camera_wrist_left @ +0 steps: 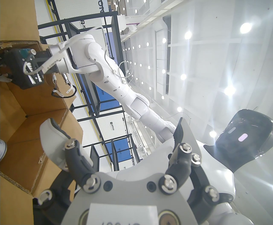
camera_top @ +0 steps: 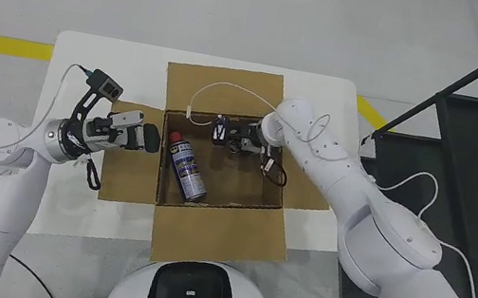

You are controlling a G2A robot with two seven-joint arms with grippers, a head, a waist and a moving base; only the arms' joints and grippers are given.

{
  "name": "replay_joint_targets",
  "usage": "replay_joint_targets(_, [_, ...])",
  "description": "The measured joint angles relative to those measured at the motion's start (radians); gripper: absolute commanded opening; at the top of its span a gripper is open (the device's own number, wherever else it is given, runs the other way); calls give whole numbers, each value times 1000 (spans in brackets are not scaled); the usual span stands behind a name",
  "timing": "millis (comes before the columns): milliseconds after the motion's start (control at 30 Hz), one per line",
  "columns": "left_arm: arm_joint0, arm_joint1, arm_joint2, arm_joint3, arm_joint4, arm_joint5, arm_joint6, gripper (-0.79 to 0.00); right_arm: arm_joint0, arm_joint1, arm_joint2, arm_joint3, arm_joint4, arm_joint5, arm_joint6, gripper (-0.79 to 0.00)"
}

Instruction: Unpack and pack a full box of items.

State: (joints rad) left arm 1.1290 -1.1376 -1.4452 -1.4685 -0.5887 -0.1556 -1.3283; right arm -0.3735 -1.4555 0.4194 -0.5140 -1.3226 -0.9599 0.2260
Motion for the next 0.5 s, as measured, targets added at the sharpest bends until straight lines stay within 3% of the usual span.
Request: replay_joint_targets(500, [0,0,0,0,0,0,0,0,-80,125,104,-245,-84,-52,-123,-785])
